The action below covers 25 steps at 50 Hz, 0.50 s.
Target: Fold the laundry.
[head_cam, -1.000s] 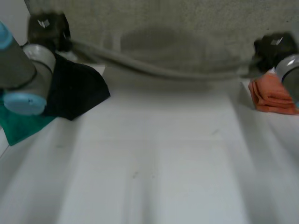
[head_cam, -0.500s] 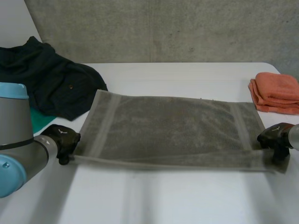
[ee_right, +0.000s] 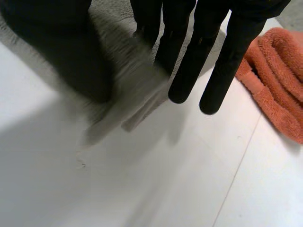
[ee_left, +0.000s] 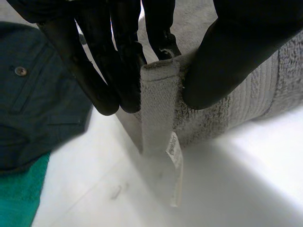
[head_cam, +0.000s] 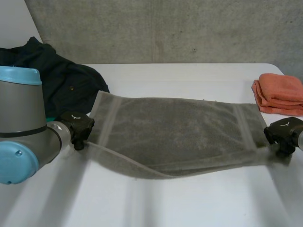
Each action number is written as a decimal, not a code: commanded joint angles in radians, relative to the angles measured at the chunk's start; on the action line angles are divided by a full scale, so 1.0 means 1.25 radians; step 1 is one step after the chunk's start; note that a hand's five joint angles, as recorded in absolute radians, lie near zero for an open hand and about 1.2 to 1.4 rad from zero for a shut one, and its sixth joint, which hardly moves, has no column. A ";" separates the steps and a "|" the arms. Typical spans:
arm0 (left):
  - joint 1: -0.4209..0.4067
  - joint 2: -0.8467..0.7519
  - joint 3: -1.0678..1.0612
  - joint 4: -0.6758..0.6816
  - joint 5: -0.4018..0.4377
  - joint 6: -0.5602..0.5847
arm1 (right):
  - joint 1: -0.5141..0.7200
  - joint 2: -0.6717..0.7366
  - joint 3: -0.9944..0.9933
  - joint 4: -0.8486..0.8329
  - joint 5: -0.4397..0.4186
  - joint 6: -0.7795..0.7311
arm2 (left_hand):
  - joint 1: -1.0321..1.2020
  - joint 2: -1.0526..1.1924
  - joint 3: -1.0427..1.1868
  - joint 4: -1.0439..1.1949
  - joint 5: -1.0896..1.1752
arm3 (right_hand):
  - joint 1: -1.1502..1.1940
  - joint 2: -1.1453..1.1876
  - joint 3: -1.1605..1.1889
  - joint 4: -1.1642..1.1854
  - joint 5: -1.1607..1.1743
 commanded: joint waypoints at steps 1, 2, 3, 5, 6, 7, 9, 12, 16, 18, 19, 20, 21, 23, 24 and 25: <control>0.004 -0.066 0.098 0.032 -0.005 0.004 | -0.003 0.002 -0.016 -0.052 -0.015 0.018 | 0.189 0.157 0.165 0.159 0.186 | 0.241 0.237 0.243 0.246 0.258; 0.005 -0.078 0.117 0.041 -0.007 0.002 | 0.003 0.016 -0.035 -0.058 -0.013 0.028 | 0.189 0.157 0.165 0.159 0.186 | 0.241 0.237 0.243 0.246 0.258; 0.007 -0.092 0.135 0.051 -0.008 0.002 | 0.008 0.024 -0.047 -0.059 -0.012 0.035 | 0.189 0.157 0.165 0.159 0.186 | 0.241 0.237 0.243 0.246 0.258; 0.013 -0.136 0.203 0.080 -0.013 0.004 | 0.022 0.051 -0.090 -0.062 -0.006 0.062 | 0.189 0.157 0.165 0.159 0.186 | 0.241 0.237 0.243 0.246 0.258; 0.013 -0.152 0.227 0.086 -0.014 0.004 | 0.025 0.064 -0.108 -0.064 -0.001 0.073 | 0.189 0.157 0.165 0.159 0.186 | 0.241 0.237 0.243 0.246 0.258; 0.013 -0.168 0.256 0.093 -0.017 0.004 | 0.029 0.077 -0.126 -0.065 0.005 0.084 | 0.189 0.157 0.165 0.159 0.186 | 0.241 0.237 0.243 0.246 0.258; 0.010 -0.220 0.343 0.102 -0.017 0.002 | 0.045 0.121 -0.186 -0.062 0.038 0.122 | 0.189 0.157 0.165 0.159 0.186 | 0.241 0.237 0.243 0.246 0.258; -0.001 -0.293 0.462 0.103 -0.024 0.005 | 0.066 0.175 -0.267 -0.058 0.097 0.160 | 0.189 0.157 0.165 0.159 0.186 | 0.241 0.237 0.243 0.246 0.258; -0.017 -0.393 0.626 0.090 -0.045 0.005 | 0.091 0.240 -0.359 -0.062 0.149 0.185 | 0.189 0.157 0.165 0.159 0.186 | 0.241 0.237 0.243 0.246 0.258; -0.022 -0.435 0.692 0.083 -0.060 0.007 | 0.102 0.266 -0.400 -0.067 0.156 0.187 | 0.189 0.157 0.165 0.159 0.186 | 0.241 0.237 0.243 0.246 0.258; -0.023 -0.447 0.712 0.082 -0.062 0.010 | 0.106 0.275 -0.413 -0.070 0.157 0.187 | 0.189 0.157 0.165 0.159 0.186 | 0.241 0.237 0.243 0.246 0.258; -0.025 -0.459 0.732 0.082 -0.064 0.012 | 0.109 0.283 -0.425 -0.073 0.158 0.187 | 0.189 0.157 0.165 0.159 0.186 | 0.241 0.237 0.243 0.246 0.258; -0.028 -0.470 0.748 0.082 -0.066 0.017 | 0.114 0.291 -0.437 -0.076 0.160 0.188 | 0.189 0.157 0.165 0.159 0.186 | 0.241 0.237 0.243 0.246 0.258; -0.033 -0.503 0.791 0.085 -0.067 0.035 | 0.123 0.312 -0.464 -0.086 0.160 0.187 | 0.189 0.157 0.165 0.159 0.186 | 0.241 0.237 0.243 0.246 0.258; -0.034 -0.512 0.802 0.087 -0.067 0.042 | 0.126 0.318 -0.473 -0.090 0.161 0.185 | 0.189 0.157 0.165 0.159 0.186 | 0.182 0.179 0.185 0.188 0.200; -0.034 -0.521 0.813 0.090 -0.066 0.048 | 0.130 0.325 -0.481 -0.092 0.163 0.184 | 0.189 0.157 0.165 0.159 0.186 | 0.147 0.143 0.150 0.152 0.164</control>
